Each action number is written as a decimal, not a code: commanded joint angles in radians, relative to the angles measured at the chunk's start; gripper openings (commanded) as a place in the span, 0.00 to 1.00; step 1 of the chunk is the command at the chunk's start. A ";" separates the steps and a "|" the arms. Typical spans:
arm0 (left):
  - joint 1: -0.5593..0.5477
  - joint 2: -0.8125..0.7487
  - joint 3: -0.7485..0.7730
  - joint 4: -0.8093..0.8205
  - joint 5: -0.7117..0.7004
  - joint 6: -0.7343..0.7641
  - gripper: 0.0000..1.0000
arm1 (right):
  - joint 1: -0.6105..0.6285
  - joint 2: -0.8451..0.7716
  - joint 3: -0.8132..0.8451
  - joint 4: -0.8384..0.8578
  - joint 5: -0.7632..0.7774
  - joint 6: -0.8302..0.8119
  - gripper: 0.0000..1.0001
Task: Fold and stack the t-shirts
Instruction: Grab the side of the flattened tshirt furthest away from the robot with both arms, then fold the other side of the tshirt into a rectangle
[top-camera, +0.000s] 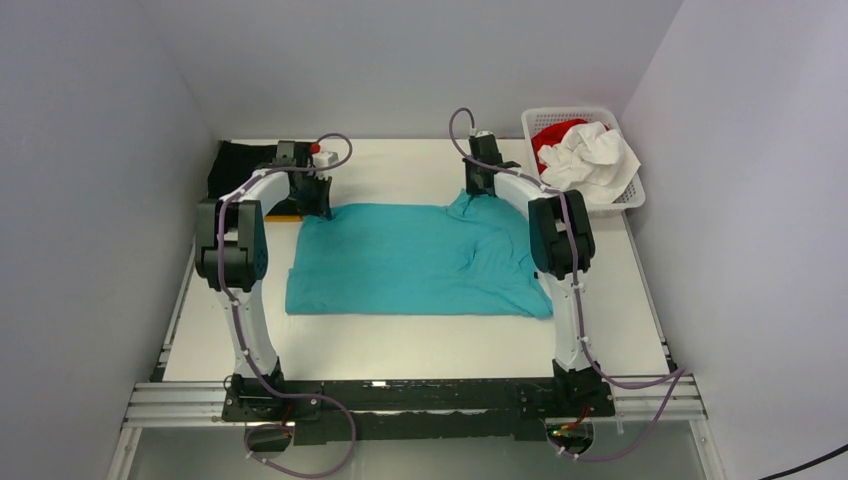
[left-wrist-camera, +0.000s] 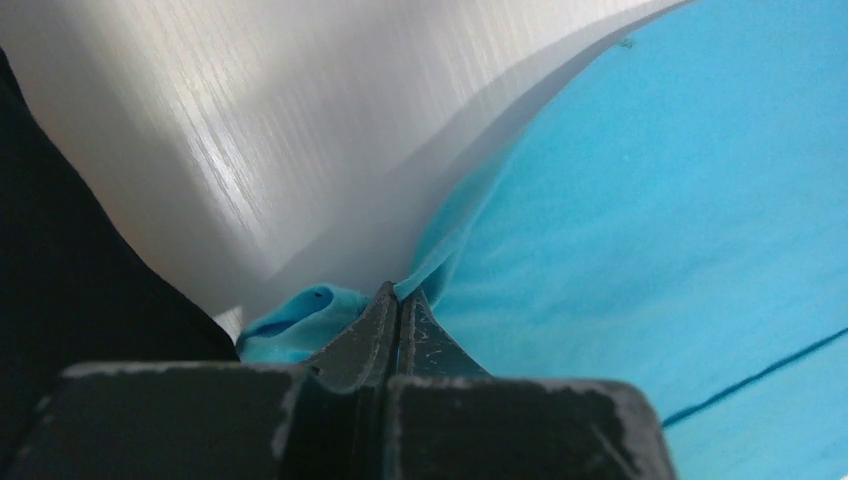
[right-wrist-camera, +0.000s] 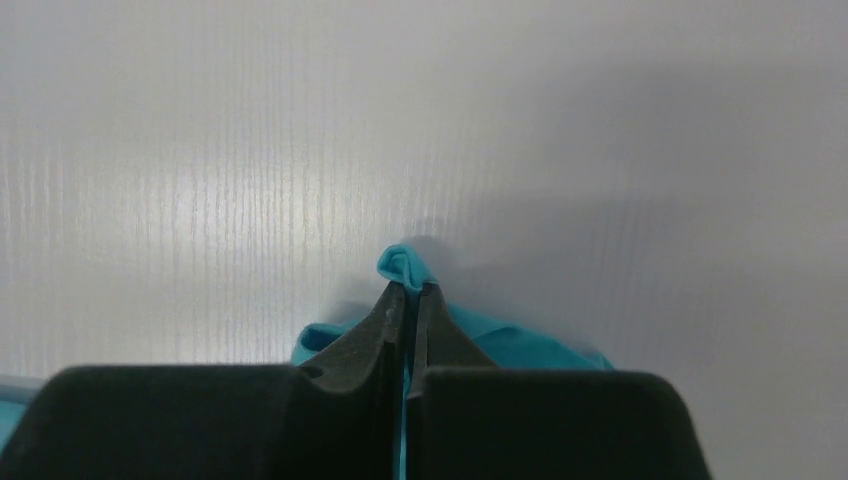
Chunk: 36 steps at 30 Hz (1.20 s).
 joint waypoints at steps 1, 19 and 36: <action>-0.005 -0.099 -0.040 0.041 0.022 -0.018 0.00 | 0.024 -0.114 -0.040 0.021 0.020 -0.027 0.00; -0.092 -0.369 -0.330 0.133 -0.111 -0.078 0.00 | 0.077 -0.521 -0.447 0.101 0.037 -0.062 0.00; -0.208 -0.637 -0.589 0.170 -0.320 -0.152 0.00 | 0.103 -0.844 -0.718 0.025 0.112 0.020 0.00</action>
